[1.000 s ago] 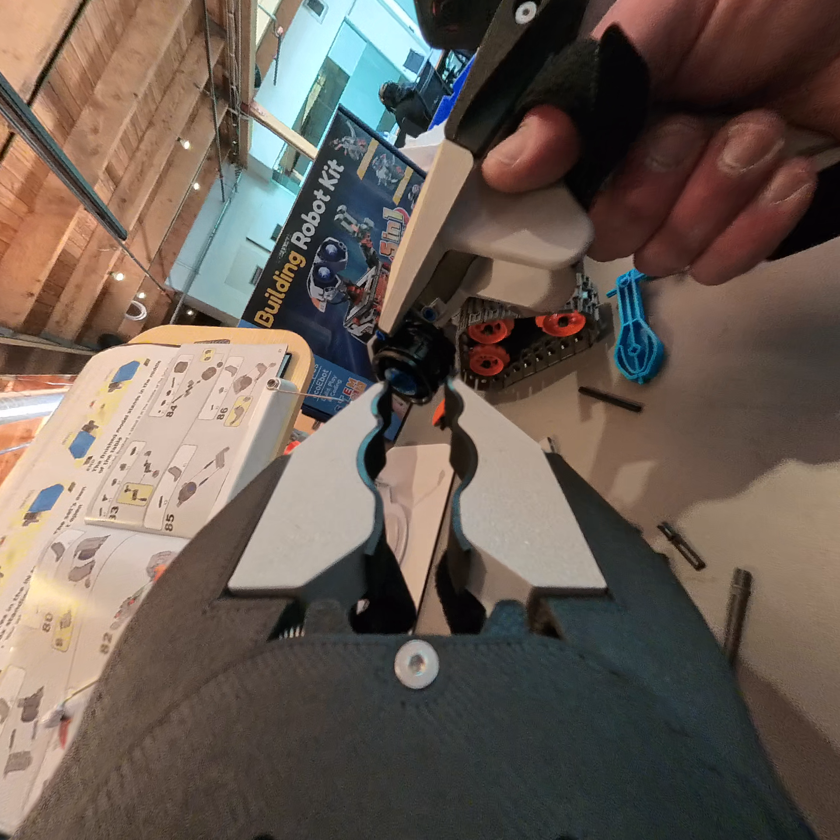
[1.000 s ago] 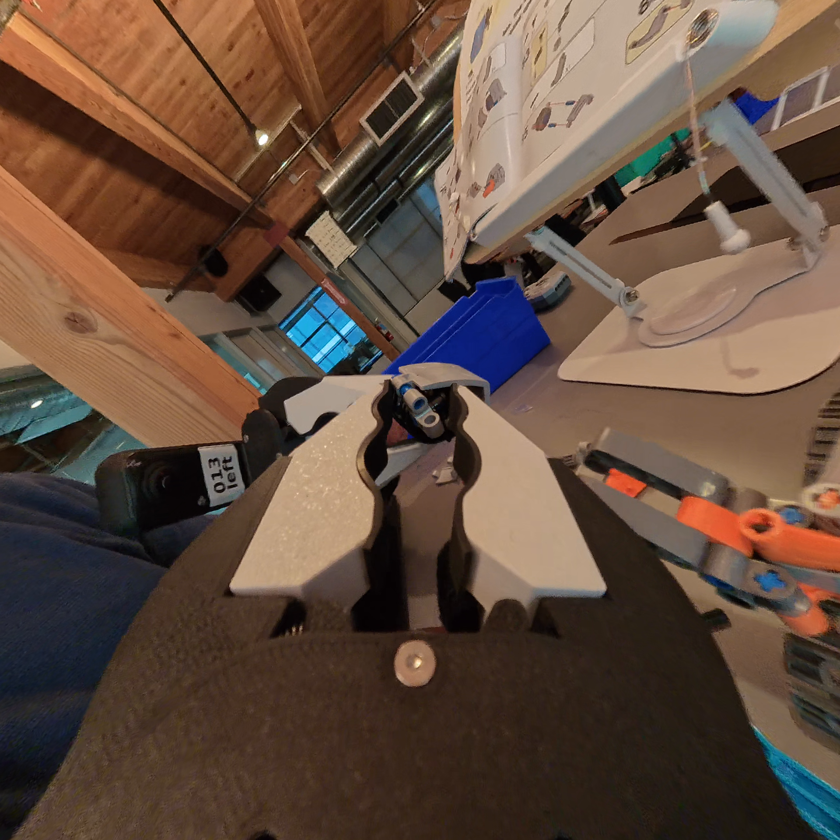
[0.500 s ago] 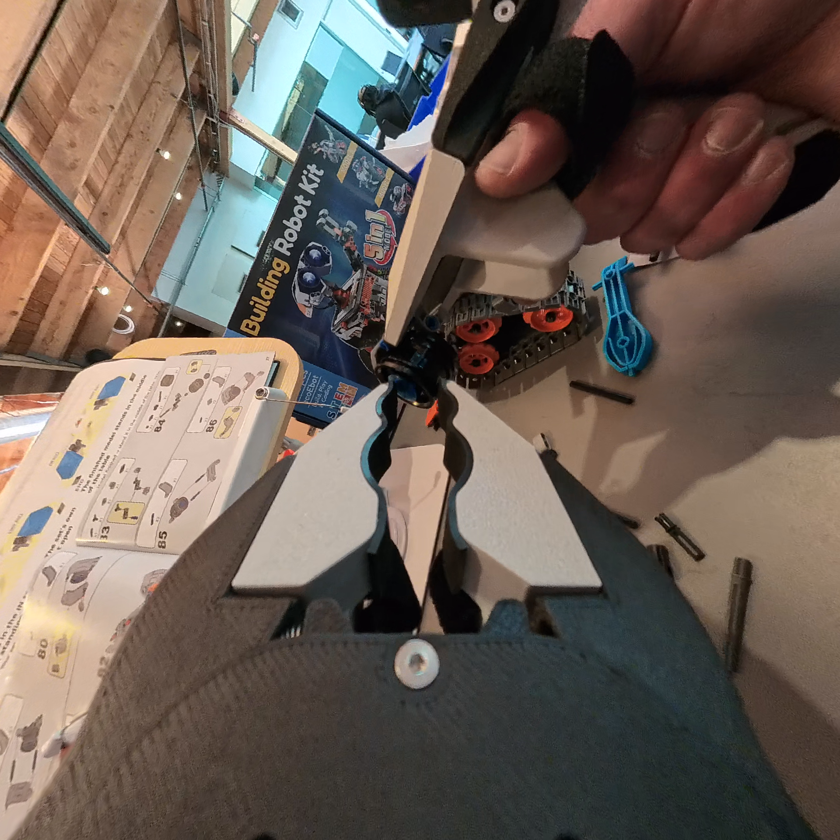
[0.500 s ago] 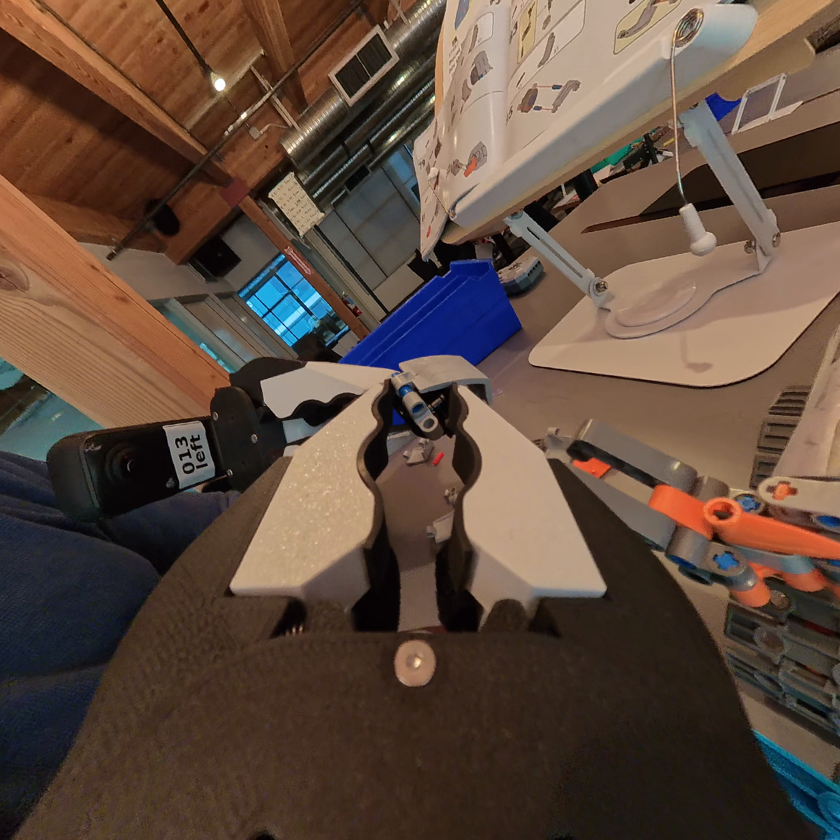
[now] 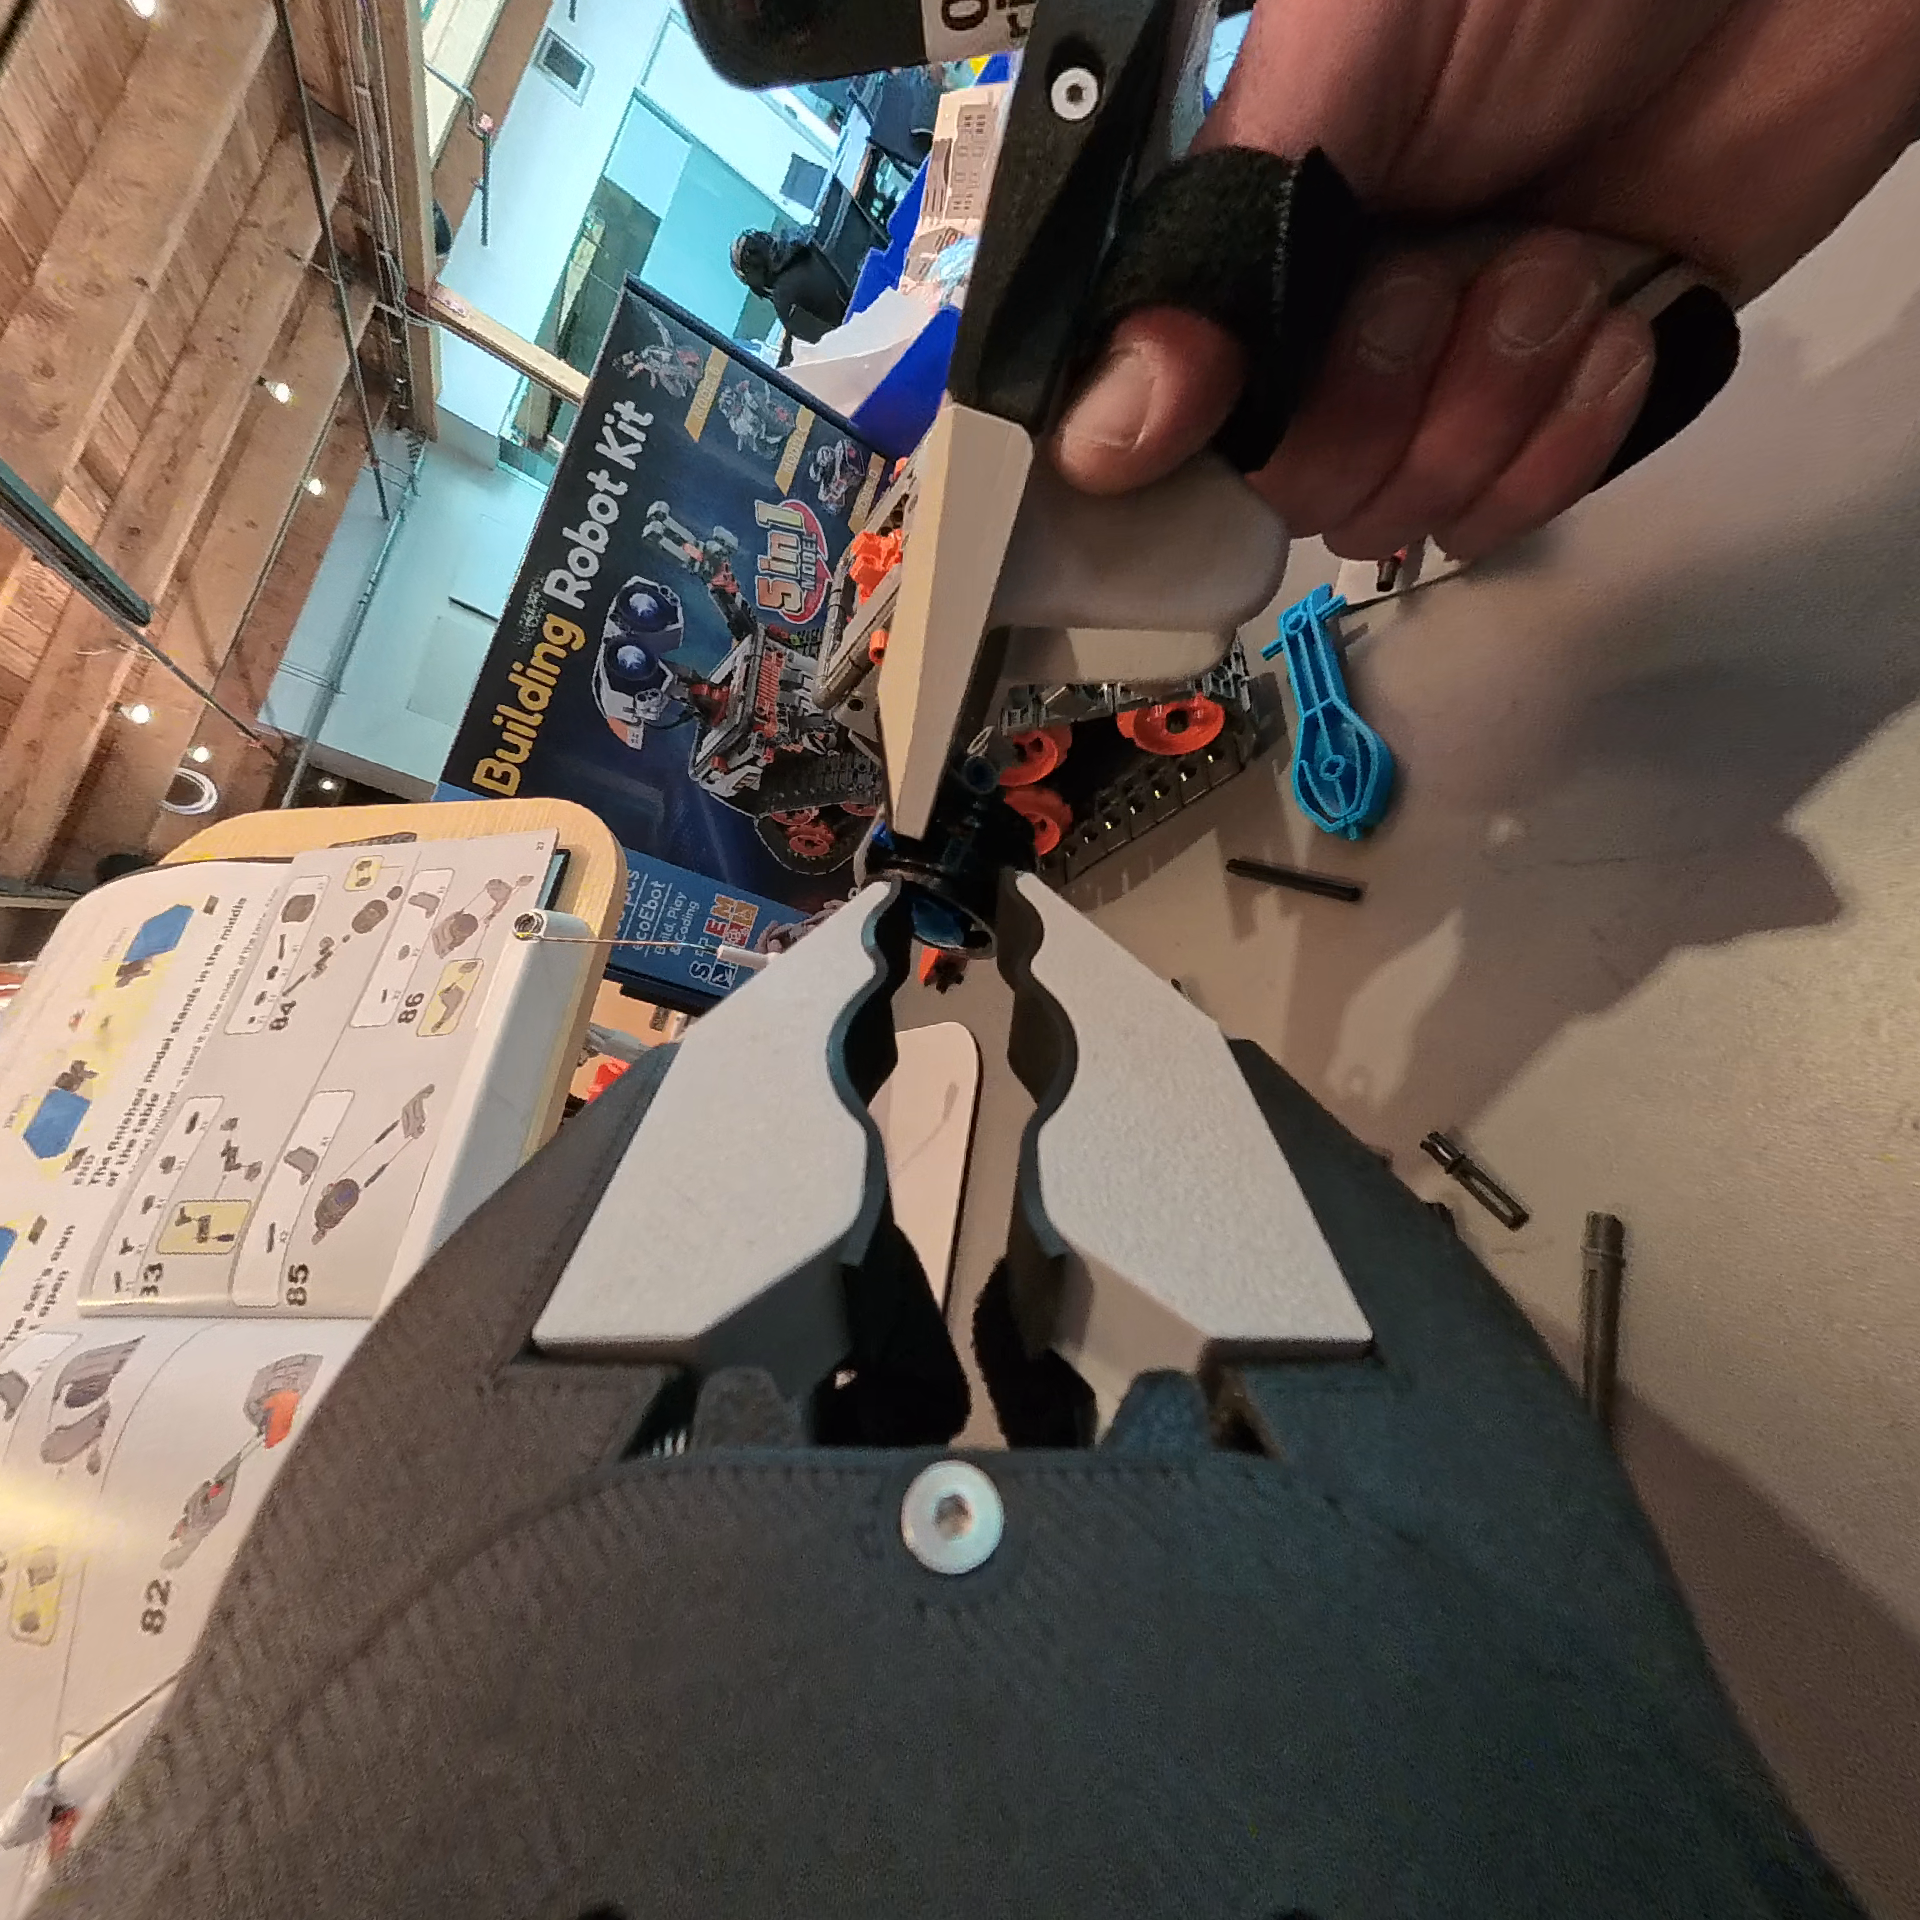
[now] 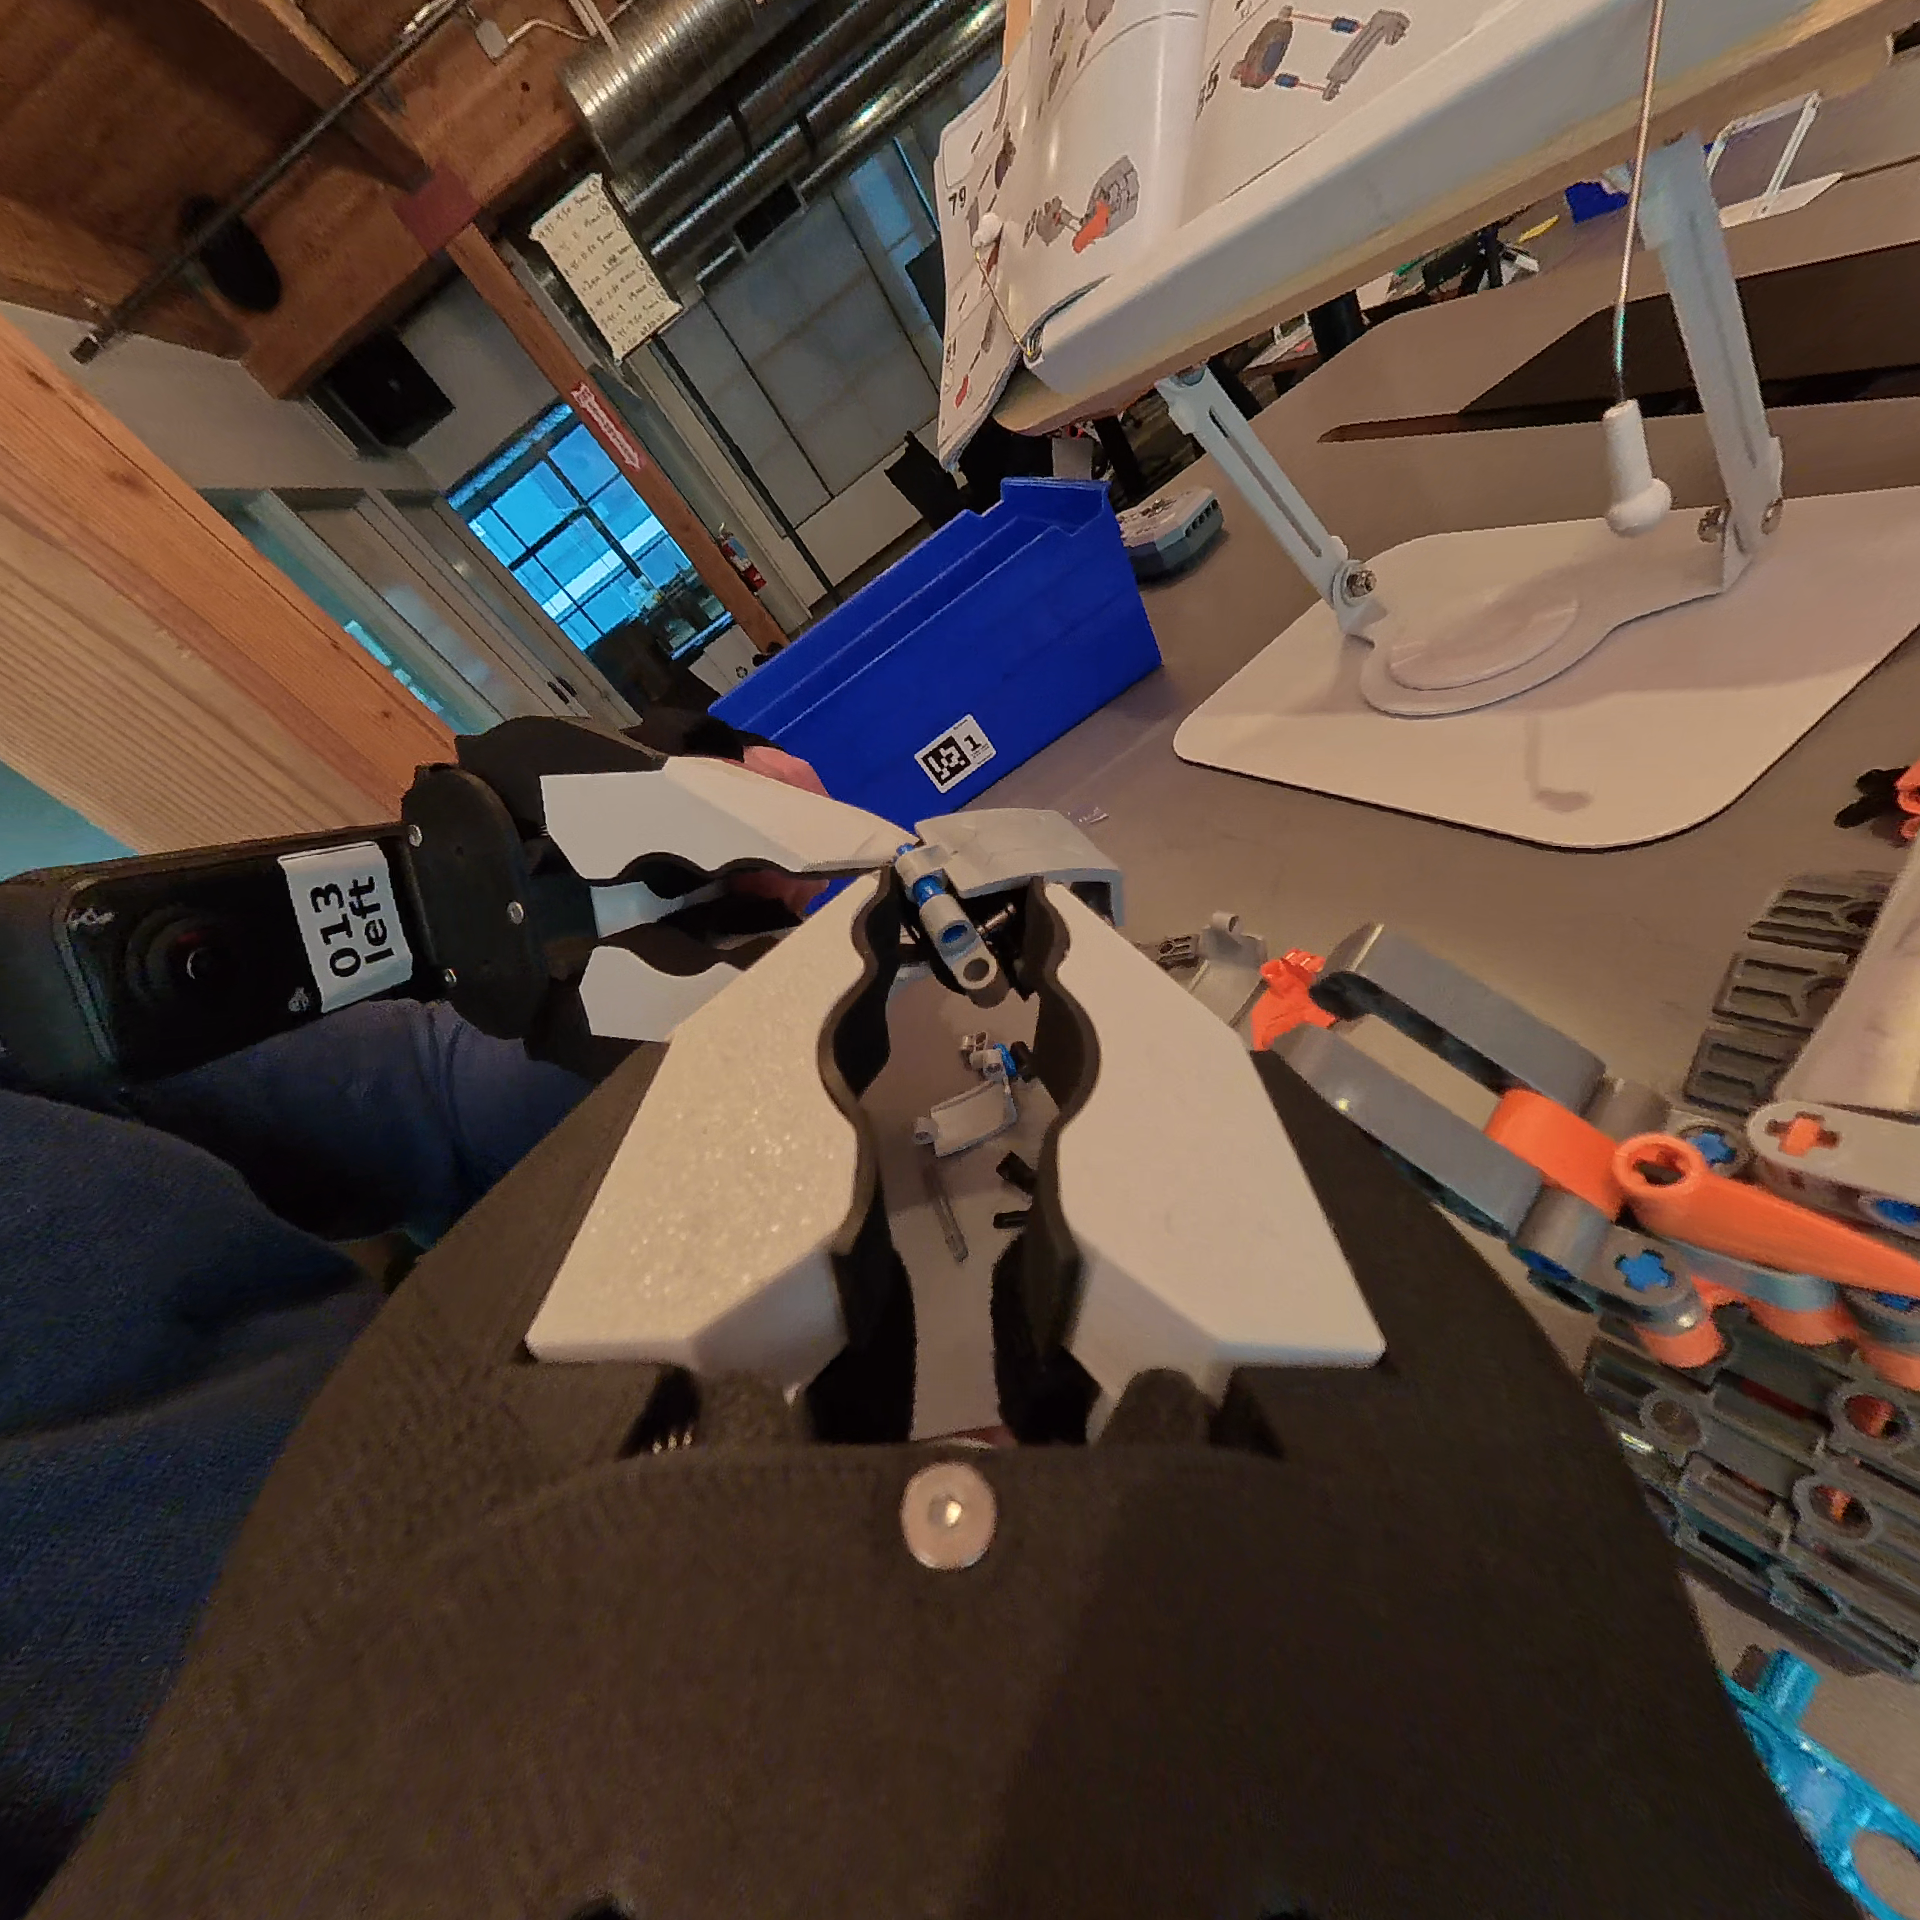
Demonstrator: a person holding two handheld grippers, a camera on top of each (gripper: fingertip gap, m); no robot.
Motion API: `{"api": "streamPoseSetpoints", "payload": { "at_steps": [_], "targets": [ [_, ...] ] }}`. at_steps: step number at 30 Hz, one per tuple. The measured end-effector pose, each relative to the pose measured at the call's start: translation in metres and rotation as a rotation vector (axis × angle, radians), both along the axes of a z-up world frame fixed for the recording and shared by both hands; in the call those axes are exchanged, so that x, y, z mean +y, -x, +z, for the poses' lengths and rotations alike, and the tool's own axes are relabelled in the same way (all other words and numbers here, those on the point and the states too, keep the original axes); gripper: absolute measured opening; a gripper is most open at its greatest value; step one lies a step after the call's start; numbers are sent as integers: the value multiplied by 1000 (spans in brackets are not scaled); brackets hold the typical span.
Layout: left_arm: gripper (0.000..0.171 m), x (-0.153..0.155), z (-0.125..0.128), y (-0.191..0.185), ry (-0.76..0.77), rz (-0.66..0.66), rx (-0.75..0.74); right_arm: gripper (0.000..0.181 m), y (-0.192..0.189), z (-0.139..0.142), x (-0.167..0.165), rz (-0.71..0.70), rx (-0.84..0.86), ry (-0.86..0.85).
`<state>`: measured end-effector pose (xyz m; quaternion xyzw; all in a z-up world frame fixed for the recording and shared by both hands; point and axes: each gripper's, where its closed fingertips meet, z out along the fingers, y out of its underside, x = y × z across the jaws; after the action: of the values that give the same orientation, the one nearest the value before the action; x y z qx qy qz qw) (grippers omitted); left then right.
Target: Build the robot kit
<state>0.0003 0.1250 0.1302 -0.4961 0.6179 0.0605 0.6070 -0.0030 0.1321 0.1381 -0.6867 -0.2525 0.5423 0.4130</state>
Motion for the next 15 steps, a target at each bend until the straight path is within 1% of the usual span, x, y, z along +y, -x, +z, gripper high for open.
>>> {"api": "streamPoseSetpoints", "payload": {
  "at_steps": [5, 10, 12, 13, 14, 15],
  "targets": [
    [12, -1, -5, 0, 19, -13, 5, 21, 1, -5, -1, -5, -37, -13],
    [12, 3, -4, 1, 46, -16, -26, 21, 1, -5, 1, -16, -39, -28],
    [13, 0, 3, 1, 72, -47, -79, 22, 0, 2, 1, -9, 10, -25],
    [12, -2, 8, 1, 108, -65, -115, 22, -1, 6, 0, -9, 42, -22],
    [14, -3, 9, 1, 170, -77, -154, 22, -1, 8, 0, -14, 55, -25],
    [21, 0, 8, 2, 199, -60, -178, 23, -2, 11, 0, -14, 72, -20]
  ]
}}
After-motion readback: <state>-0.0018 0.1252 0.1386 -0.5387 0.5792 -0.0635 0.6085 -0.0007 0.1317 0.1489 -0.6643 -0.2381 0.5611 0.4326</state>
